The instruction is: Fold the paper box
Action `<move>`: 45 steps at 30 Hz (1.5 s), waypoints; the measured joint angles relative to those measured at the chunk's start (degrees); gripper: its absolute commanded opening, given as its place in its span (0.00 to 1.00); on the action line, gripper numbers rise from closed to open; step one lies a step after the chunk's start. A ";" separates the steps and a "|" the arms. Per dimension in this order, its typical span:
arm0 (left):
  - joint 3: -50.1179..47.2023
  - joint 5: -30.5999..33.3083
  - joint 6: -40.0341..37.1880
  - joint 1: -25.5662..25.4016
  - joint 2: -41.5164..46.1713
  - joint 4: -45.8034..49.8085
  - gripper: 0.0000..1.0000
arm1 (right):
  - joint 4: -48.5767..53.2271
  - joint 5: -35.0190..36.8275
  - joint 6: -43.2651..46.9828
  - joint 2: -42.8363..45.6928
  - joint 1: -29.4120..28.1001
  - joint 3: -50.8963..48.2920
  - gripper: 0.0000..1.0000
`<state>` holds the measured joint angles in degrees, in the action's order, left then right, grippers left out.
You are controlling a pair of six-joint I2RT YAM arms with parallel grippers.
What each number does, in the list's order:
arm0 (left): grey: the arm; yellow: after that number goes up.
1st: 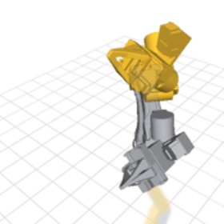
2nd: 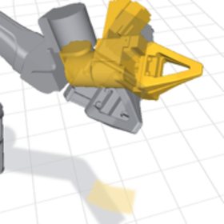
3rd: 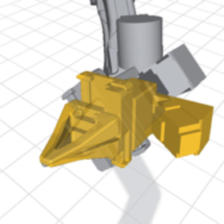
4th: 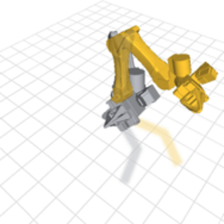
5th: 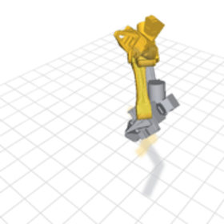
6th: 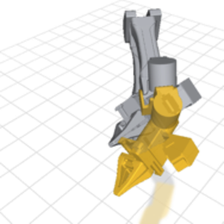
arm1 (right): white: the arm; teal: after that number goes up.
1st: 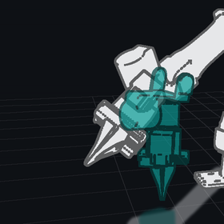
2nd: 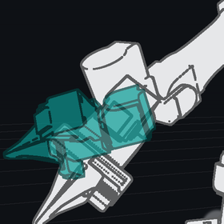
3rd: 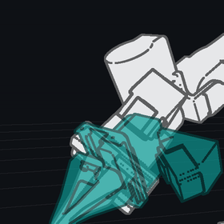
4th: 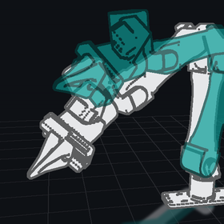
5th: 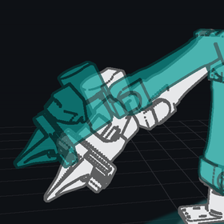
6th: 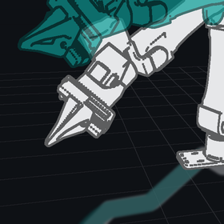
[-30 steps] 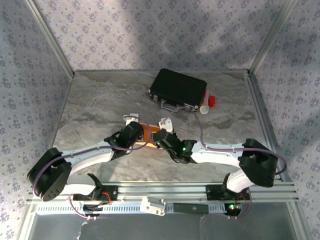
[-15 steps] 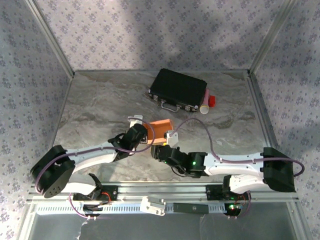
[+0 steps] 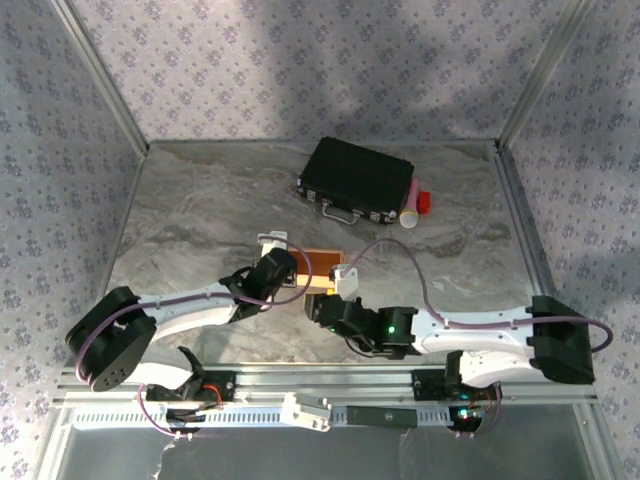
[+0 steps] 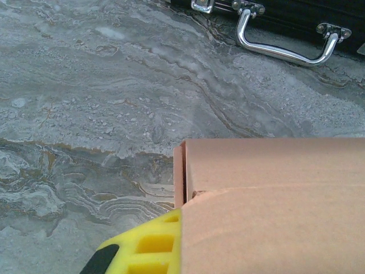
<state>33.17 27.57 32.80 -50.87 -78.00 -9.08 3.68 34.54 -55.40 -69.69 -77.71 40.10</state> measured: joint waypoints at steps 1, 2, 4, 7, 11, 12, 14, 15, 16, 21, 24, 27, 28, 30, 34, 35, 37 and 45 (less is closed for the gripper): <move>0.00 0.20 0.15 -0.31 -0.07 -0.02 0.01 | 0.63 0.37 -1.01 1.49 -0.24 -0.11 0.50; 0.00 0.39 0.31 -0.57 -0.07 0.00 0.02 | 1.40 0.66 -2.10 2.82 -0.42 -0.20 0.50; 0.00 0.66 0.81 -1.11 -0.09 0.04 0.04 | 2.86 1.38 -4.70 6.12 -0.46 -0.68 0.50; 0.00 1.68 1.66 -2.47 -0.13 0.35 0.09 | 6.29 2.80 -9.09 10.51 -0.42 -0.90 0.52; -0.02 2.10 3.39 -4.48 -0.15 2.10 0.17 | 10.86 3.74 -15.15 14.51 0.57 -0.87 0.54; -0.02 2.08 3.67 -4.81 -0.17 2.51 0.18 | 11.74 3.63 -16.46 14.97 1.18 -0.87 0.54; -0.02 2.23 4.48 -5.46 -0.17 3.32 0.22 | 12.90 2.95 -18.91 15.19 2.78 -0.83 0.54; -0.02 2.32 4.87 -5.68 -0.20 3.61 0.24 | 13.11 2.47 -19.74 15.17 3.41 -0.83 0.54; -0.04 2.51 5.33 -5.99 -0.20 4.04 0.26 | 13.51 1.90 -20.76 15.17 4.09 -0.83 0.54; -0.13 3.39 7.32 -7.74 -0.17 6.27 0.39 | 14.62 -0.07 -26.58 15.17 4.85 -0.83 0.56; -0.13 3.67 8.59 -8.90 0.02 7.87 0.43 | 14.60 -1.33 -30.51 15.17 5.01 -0.83 0.57; -0.66 3.76 9.97 -9.84 1.38 9.18 0.46 | 14.16 -2.47 -34.47 15.17 5.46 -0.92 0.58; -0.94 3.72 10.47 -10.12 2.25 9.75 0.46 | 13.64 -2.82 -35.78 15.17 5.68 -1.01 0.59; -1.25 3.48 11.54 -10.60 3.91 10.99 0.46 | 11.89 -3.74 -38.21 15.17 6.34 -1.42 0.60; -1.42 2.16 14.49 -11.26 8.57 14.19 0.45 | 8.04 -6.80 -42.47 13.88 9.11 -1.70 0.59; -1.42 1.77 15.50 -11.41 10.08 15.30 0.44 | 7.28 -7.67 -43.23 13.31 9.97 -1.66 0.57; -1.42 1.36 17.62 -11.61 13.16 18.08 0.42 | 7.52 -8.48 -43.71 12.41 11.06 -1.01 0.54; 2.91 1.46 20.79 -13.38 28.55 32.24 0.41 | 15.76 -8.76 -31.91 7.52 14.56 13.05 0.36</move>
<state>36.07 29.04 53.58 -64.25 -49.45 23.16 19.44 25.78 -87.31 -62.17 -63.16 53.15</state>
